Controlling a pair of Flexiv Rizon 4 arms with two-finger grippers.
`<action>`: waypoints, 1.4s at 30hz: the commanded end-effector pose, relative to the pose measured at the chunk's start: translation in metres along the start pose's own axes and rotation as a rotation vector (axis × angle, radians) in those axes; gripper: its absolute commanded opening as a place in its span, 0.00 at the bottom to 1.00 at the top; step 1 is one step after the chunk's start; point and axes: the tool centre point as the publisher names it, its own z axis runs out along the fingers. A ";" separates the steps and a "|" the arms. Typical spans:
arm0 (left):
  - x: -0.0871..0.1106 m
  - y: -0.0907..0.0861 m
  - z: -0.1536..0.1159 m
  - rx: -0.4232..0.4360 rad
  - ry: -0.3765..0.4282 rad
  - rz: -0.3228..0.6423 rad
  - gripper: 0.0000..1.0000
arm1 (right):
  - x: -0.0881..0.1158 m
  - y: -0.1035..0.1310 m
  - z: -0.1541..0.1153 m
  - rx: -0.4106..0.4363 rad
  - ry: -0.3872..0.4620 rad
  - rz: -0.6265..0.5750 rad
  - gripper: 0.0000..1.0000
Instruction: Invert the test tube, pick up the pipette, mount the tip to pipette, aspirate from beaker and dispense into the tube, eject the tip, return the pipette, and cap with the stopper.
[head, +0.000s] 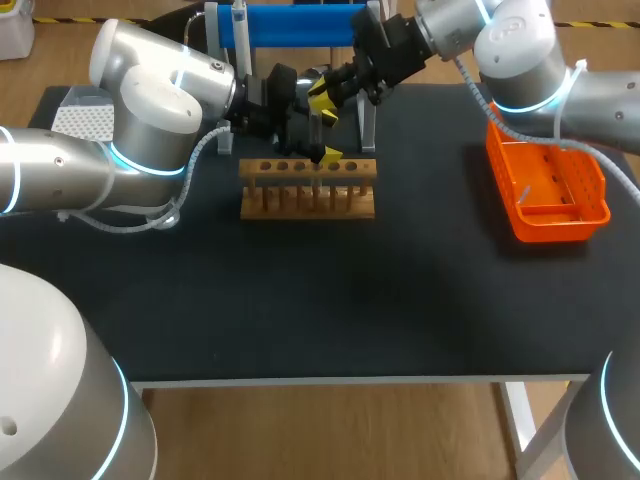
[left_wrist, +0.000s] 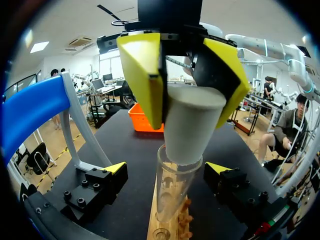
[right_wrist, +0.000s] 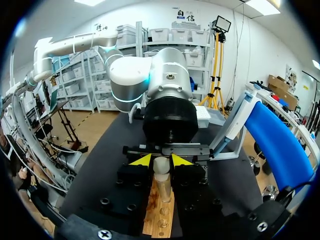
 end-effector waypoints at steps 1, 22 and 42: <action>-0.002 0.000 0.000 -0.001 0.004 0.000 1.00 | 0.000 0.000 -0.001 0.004 0.001 0.000 0.00; -0.002 0.000 0.000 -0.001 0.004 0.000 1.00 | 0.005 -0.016 0.008 0.022 0.019 0.020 0.00; -0.002 0.000 0.000 -0.001 0.004 0.000 1.00 | 0.010 -0.009 -0.018 -0.146 -0.038 -0.023 1.00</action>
